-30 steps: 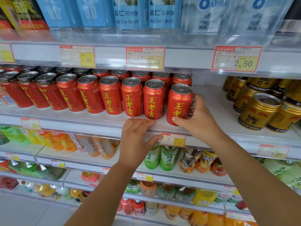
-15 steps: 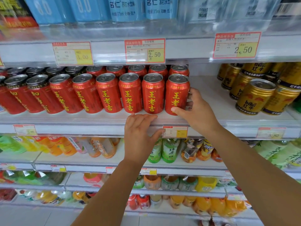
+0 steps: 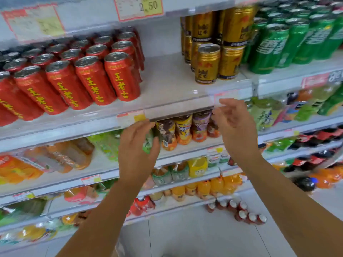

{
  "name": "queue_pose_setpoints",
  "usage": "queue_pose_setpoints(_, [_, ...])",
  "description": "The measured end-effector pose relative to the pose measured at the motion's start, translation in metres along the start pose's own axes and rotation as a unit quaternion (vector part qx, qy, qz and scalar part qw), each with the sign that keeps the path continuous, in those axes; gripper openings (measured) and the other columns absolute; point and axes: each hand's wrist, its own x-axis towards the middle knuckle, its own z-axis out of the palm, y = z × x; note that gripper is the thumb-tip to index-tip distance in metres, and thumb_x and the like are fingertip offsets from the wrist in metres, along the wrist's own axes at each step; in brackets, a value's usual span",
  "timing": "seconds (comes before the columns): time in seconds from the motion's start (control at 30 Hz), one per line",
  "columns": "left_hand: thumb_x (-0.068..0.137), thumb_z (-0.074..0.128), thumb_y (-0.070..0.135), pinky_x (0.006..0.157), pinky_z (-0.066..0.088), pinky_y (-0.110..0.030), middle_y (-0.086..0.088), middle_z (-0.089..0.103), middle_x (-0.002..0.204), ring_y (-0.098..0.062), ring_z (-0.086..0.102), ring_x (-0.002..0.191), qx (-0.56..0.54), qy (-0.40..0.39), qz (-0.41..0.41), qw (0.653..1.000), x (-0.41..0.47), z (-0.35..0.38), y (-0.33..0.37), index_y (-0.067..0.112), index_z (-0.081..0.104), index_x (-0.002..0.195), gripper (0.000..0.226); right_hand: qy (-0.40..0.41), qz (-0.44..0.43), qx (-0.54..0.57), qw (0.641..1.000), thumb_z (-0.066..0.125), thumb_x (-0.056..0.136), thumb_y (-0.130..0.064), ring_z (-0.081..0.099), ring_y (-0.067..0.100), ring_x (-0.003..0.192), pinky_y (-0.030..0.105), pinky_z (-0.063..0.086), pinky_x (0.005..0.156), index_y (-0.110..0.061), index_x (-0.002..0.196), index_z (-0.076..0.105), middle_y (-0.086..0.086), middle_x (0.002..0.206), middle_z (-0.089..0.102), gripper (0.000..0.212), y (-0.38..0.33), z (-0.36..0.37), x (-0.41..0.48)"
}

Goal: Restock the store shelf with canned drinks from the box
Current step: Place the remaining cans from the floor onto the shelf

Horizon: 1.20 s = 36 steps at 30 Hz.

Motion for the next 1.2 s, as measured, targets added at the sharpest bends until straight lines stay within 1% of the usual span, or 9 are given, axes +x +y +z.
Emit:
queue_pose_setpoints(0.17, [0.085, 0.051, 0.035, 0.105, 0.038, -0.023, -0.002, 0.057, 0.131, -0.012, 0.051, 0.12, -0.054, -0.224, -0.066, 0.971, -0.101, 0.107, 0.059, 0.018, 0.065, 0.119, 0.04, 0.033, 0.17, -0.09, 0.981, 0.058, 0.093, -0.024, 0.062, 0.013, 0.082, 0.022, 0.05, 0.073, -0.033, 0.104, 0.06, -0.012, 0.085, 0.066, 0.014, 0.121, -0.116, -0.038])
queue_pose_setpoints(0.27, [0.082, 0.049, 0.037, 0.101, 0.041, -0.023, 0.0, 0.055, 0.132, -0.013, 0.051, 0.119, -0.065, -0.348, -0.111, 0.929, -0.17, 0.174, 0.086, 0.025, 0.059, 0.123, 0.043, 0.035, 0.272, -0.146, 0.95, 0.057, 0.09, -0.02, 0.064, 0.019, 0.087, 0.036, 0.051, 0.08, -0.035, 0.1, 0.058, -0.003, 0.089, 0.068, 0.018, 0.197, -0.178, -0.067])
queue_pose_setpoints(0.37, [0.08, 0.052, 0.036, 0.081, 0.054, -0.034, 0.001, 0.054, 0.126, -0.023, 0.061, 0.108, -0.067, -0.448, -0.173, 0.875, -0.233, 0.232, 0.104, 0.028, 0.055, 0.121, 0.043, 0.029, 0.358, -0.194, 0.913, 0.056, 0.088, -0.021, 0.065, 0.022, 0.088, 0.037, 0.051, 0.078, -0.033, 0.102, 0.06, 0.0, 0.088, 0.07, 0.019, 0.269, -0.229, -0.097])
queue_pose_setpoints(0.47, [0.078, 0.058, 0.028, 0.082, 0.054, -0.036, 0.0, 0.055, 0.125, -0.02, 0.061, 0.11, -0.062, -0.523, -0.204, 0.825, -0.282, 0.281, 0.119, 0.02, 0.06, 0.122, 0.045, 0.025, 0.43, -0.212, 0.877, 0.055, 0.088, -0.021, 0.062, 0.021, 0.079, 0.036, 0.052, 0.072, -0.032, 0.103, 0.062, -0.002, 0.087, 0.068, 0.02, 0.337, -0.264, -0.128])
queue_pose_setpoints(0.6, [0.085, 0.065, 0.021, 0.093, 0.047, -0.031, 0.005, 0.048, 0.135, -0.014, 0.054, 0.119, -0.039, -0.584, -0.216, 0.782, -0.341, 0.356, 0.121, 0.023, 0.054, 0.131, 0.048, 0.011, 0.505, -0.218, 0.835, 0.053, 0.088, -0.022, 0.059, 0.019, 0.067, 0.036, 0.053, 0.065, -0.035, 0.101, 0.06, -0.004, 0.084, 0.066, 0.02, 0.435, -0.282, -0.166])
queue_pose_setpoints(0.83, [0.086, 0.065, 0.034, 0.098, 0.047, -0.035, 0.008, 0.044, 0.138, -0.013, 0.052, 0.122, -0.031, -0.624, -0.254, 0.738, -0.461, 0.524, 0.065, 0.03, 0.043, 0.139, 0.057, -0.016, 0.547, -0.223, 0.807, 0.062, 0.086, -0.02, 0.064, 0.021, 0.084, 0.04, 0.055, 0.075, -0.033, 0.104, 0.059, -0.003, 0.097, 0.066, 0.022, 0.645, -0.265, -0.231])
queue_pose_setpoints(0.97, [0.085, 0.067, 0.039, 0.099, 0.045, -0.037, 0.001, 0.042, 0.143, -0.018, 0.053, 0.122, 0.001, -0.641, -0.27, 0.719, -0.531, 0.617, 0.017, 0.026, 0.035, 0.145, 0.069, -0.057, 0.551, -0.245, 0.795, 0.063, 0.087, -0.025, 0.062, 0.018, 0.093, 0.038, 0.053, 0.082, -0.03, 0.121, 0.055, -0.002, 0.112, 0.061, 0.036, 0.764, -0.254, -0.254])
queue_pose_setpoints(1.1, [0.083, 0.07, 0.042, 0.103, 0.043, -0.038, 0.001, 0.034, 0.15, -0.016, 0.045, 0.131, -0.007, -0.633, -0.26, 0.729, -0.581, 0.692, -0.018, 0.029, 0.021, 0.15, 0.085, -0.084, 0.553, -0.251, 0.79, 0.07, 0.083, -0.03, 0.058, 0.017, 0.104, 0.046, 0.053, 0.087, -0.037, 0.14, 0.037, -0.002, 0.128, 0.053, 0.066, 0.859, -0.247, -0.263])
queue_pose_setpoints(1.2, [0.08, 0.076, 0.036, 0.109, 0.037, -0.037, 0.002, 0.028, 0.154, -0.015, 0.034, 0.139, -0.037, -0.611, -0.237, 0.755, -0.605, 0.734, -0.035, 0.031, 0.011, 0.153, 0.098, -0.123, 0.522, -0.267, 0.801, 0.077, 0.078, -0.031, 0.054, 0.02, 0.116, 0.039, 0.048, 0.094, -0.043, 0.147, 0.019, 0.001, 0.142, 0.04, 0.091, 0.912, -0.239, -0.262])
